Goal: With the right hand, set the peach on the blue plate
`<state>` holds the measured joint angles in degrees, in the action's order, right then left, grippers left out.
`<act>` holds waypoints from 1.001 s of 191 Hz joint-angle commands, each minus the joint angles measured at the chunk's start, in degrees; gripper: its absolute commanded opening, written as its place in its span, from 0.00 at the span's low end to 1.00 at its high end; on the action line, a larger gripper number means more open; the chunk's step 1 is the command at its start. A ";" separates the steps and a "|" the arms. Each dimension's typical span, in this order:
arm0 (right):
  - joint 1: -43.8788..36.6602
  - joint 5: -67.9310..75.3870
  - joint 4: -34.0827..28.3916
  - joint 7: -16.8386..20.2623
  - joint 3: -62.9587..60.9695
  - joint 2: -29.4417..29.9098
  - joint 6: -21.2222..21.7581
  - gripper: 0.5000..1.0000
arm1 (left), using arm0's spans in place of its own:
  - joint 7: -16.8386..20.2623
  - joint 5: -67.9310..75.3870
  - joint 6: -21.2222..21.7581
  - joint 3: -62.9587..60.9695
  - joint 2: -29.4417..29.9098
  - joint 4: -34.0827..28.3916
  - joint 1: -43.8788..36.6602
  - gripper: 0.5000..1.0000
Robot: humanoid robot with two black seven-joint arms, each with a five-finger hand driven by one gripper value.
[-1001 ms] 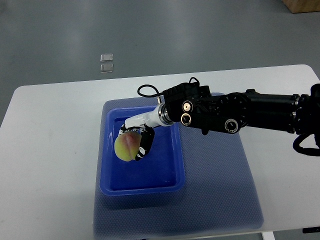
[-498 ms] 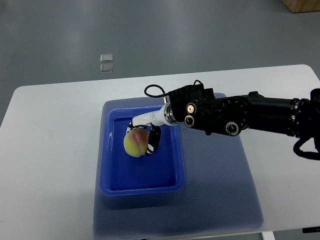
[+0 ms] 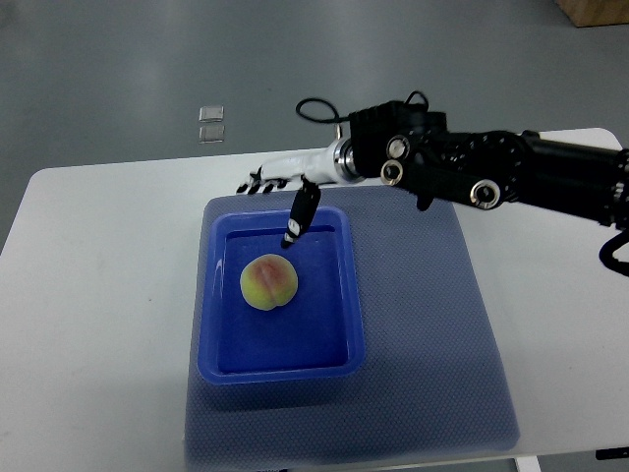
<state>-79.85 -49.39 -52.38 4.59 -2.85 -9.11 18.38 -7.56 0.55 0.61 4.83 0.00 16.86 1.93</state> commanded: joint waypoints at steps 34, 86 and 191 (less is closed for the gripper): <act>16.13 6.15 0.61 -8.46 -30.73 -6.62 -11.79 0.86 | 0.00 0.16 0.00 0.01 0.00 0.10 0.01 1.00; 33.89 17.57 0.96 -14.44 -57.00 1.29 -14.60 0.86 | 0.00 0.16 0.00 0.01 0.00 0.19 0.01 1.00; 38.99 44.47 17.75 -19.10 -62.19 4.10 1.57 0.86 | -0.09 0.16 -0.08 0.01 0.00 0.28 0.01 1.00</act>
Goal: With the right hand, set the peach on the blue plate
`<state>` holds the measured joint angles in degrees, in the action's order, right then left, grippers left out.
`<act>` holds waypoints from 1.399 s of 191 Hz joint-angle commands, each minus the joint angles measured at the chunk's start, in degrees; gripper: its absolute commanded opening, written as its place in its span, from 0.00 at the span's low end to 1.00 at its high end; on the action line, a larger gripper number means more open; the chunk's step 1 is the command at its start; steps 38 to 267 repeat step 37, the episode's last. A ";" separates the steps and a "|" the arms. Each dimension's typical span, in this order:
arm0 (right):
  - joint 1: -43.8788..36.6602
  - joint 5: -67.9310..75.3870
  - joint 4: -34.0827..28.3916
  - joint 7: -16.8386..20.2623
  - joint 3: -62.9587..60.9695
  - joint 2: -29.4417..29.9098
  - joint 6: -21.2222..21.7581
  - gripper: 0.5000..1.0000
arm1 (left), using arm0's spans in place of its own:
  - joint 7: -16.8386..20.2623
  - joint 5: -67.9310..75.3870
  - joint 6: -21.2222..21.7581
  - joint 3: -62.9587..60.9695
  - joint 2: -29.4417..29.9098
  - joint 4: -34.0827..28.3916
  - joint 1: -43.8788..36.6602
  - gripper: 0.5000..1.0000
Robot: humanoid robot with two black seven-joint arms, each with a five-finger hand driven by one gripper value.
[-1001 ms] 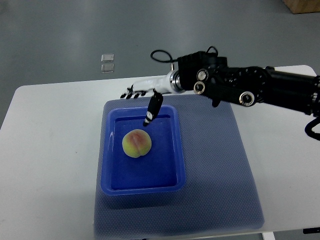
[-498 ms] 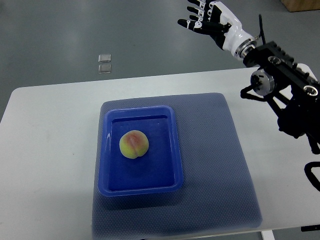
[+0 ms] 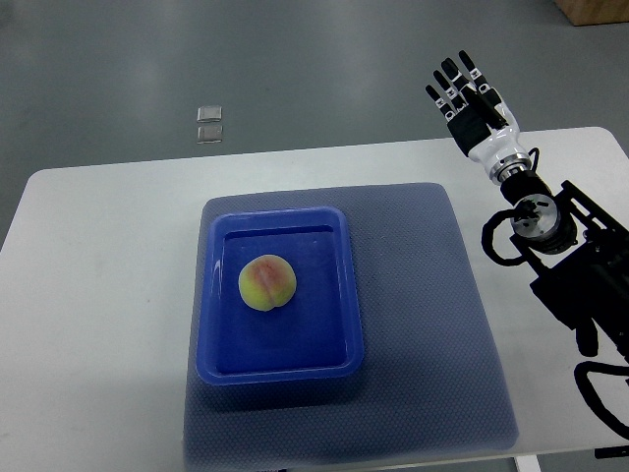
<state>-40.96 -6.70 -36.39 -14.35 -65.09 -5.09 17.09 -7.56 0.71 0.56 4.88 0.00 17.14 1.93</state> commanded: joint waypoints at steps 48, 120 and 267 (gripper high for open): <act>0.45 1.87 1.93 -0.24 0.05 0.96 3.30 0.86 | -0.09 -0.01 -0.04 -0.05 0.00 0.36 0.00 1.00; 0.45 1.87 1.93 -0.24 0.05 0.96 3.30 0.86 | -0.09 -0.01 -0.04 -0.05 0.00 0.36 0.00 1.00; 0.45 1.87 1.93 -0.24 0.05 0.96 3.30 0.86 | -0.09 -0.01 -0.04 -0.05 0.00 0.36 0.00 1.00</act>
